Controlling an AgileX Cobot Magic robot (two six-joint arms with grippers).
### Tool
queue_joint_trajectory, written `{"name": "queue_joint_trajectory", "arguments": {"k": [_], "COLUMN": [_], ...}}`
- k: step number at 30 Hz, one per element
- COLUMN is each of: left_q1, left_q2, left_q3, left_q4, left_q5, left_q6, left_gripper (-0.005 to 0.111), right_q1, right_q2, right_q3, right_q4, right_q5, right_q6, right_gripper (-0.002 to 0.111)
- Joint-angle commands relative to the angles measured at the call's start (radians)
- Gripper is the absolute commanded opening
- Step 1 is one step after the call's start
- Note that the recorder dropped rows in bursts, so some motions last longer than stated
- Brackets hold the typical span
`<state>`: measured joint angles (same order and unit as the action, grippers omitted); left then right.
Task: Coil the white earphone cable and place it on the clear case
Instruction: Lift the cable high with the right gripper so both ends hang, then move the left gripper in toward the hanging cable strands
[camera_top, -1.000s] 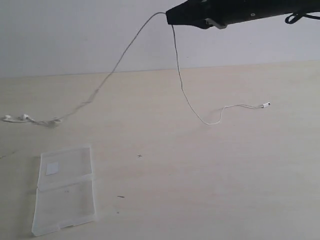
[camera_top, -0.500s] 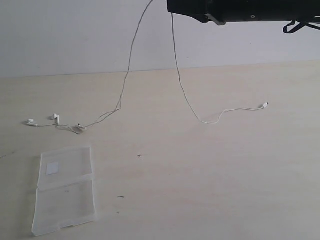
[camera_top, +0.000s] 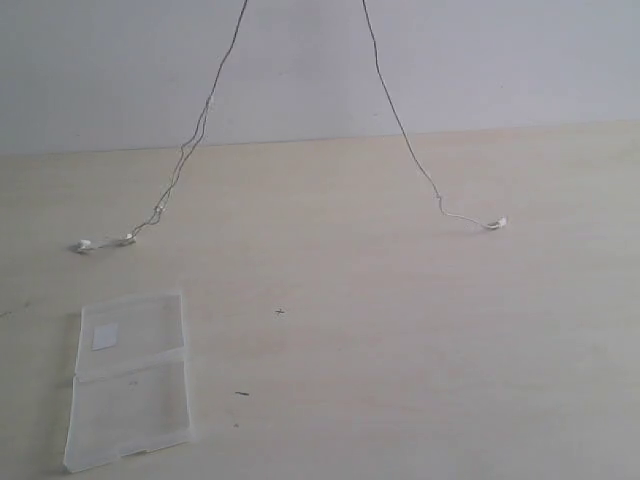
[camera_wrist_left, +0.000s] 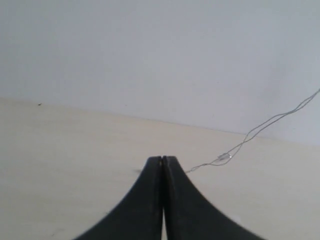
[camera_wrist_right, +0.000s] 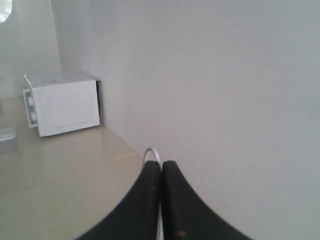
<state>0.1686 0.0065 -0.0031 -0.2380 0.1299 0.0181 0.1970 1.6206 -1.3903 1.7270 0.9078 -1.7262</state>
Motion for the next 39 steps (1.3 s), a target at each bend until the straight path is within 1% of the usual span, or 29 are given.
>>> {"name": "queue_joint_trajectory", "arguments": {"k": [1,4,6,12,14,16,17,19,22,26,27,29,31,32,34,35,36,37,38,39], "left_q1": [-0.005,-0.005,-0.005,-0.011,-0.027,-0.057,-0.075,-0.107,-0.151,-0.161,-0.161,-0.161,-0.161,-0.161,-0.161,-0.161,-0.161,-0.161,-0.161,-0.161], "left_q2": [-0.006,-0.006,-0.006,-0.006,-0.006,-0.006,-0.006,-0.006,0.000,0.087,0.118,0.176,0.250,0.292,0.387,0.430,0.543,0.591,0.717,0.781], "left_q3": [0.003,0.003,0.003,0.003,-0.001,-0.051,-0.078,-0.123,-0.158,-0.160,-0.160,-0.162,-0.173,-0.180,-0.201,-0.210,-0.248,-0.268,-0.310,-0.327], "left_q4": [-0.019,-0.033,-0.084,-0.183,-0.193,-0.199,-0.212,-0.284,-0.462,-0.662,-0.733,-0.930,-1.157,-1.249,-1.458,-1.506,-1.506,-1.506,-1.506,-1.506], "left_q5": [-0.020,-0.020,-0.028,-0.031,0.011,0.074,0.099,0.125,0.146,0.214,0.226,0.253,0.310,0.344,0.435,0.478,0.536,0.553,0.605,0.635], "left_q6": [-0.071,-0.156,-0.206,-0.208,-0.199,-0.145,-0.095,0.025,0.232,0.449,0.526,0.726,0.999,1.110,1.363,1.444,1.530,1.530,1.530,1.532], "left_gripper": [0.000,0.000,0.000,0.000,0.000,0.000,0.000,0.000,0.000,0.000,0.000,0.000,0.000,0.000,0.000,0.000,0.000,0.000,0.000,0.002], "right_q1": [0.000,0.000,0.000,0.000,0.000,0.000,0.000,0.000,0.000,0.000,0.000,0.000,0.000,0.000,0.000,0.000,0.000,0.000,0.000,0.000], "right_q2": [-0.014,-0.016,-0.017,-0.022,-0.025,-0.030,-0.033,-0.039,-0.057,-0.069,-0.071,-0.071,-0.071,-0.071,-0.071,-0.071,-0.071,-0.071,-0.071,-0.071], "right_q3": [-0.080,-0.134,-0.182,-0.303,-0.323,-0.335,-0.343,-0.355,-0.367,-0.374,-0.374,-0.374,-0.374,-0.374,-0.374,-0.374,-0.374,-0.374,-0.374,-0.374], "right_q4": [0.009,-0.004,-0.028,-0.188,-0.212,-0.216,-0.216,-0.216,-0.216,-0.218,-0.218,-0.218,-0.218,-0.218,-0.218,-0.218,-0.216,-0.216,-0.216,-0.216], "right_q5": [-0.049,-0.061,-0.061,-0.069,-0.069,-0.069,-0.069,-0.069,-0.065,-0.083,-0.095,-0.122,-0.139,-0.145,-0.147,-0.147,-0.147,-0.147,-0.147,-0.147], "right_q6": [0.054,0.065,0.107,0.233,0.238,0.238,0.238,0.238,0.238,0.245,0.245,0.245,0.245,0.245,0.245,0.243,0.243,0.243,0.243,0.243], "right_gripper": [0.000,0.000,0.000,0.000,0.000,0.000,0.000,0.000,0.000,0.000,0.000,0.000,0.000,0.000,0.000,0.000,0.000,0.000,0.000,0.000]}}
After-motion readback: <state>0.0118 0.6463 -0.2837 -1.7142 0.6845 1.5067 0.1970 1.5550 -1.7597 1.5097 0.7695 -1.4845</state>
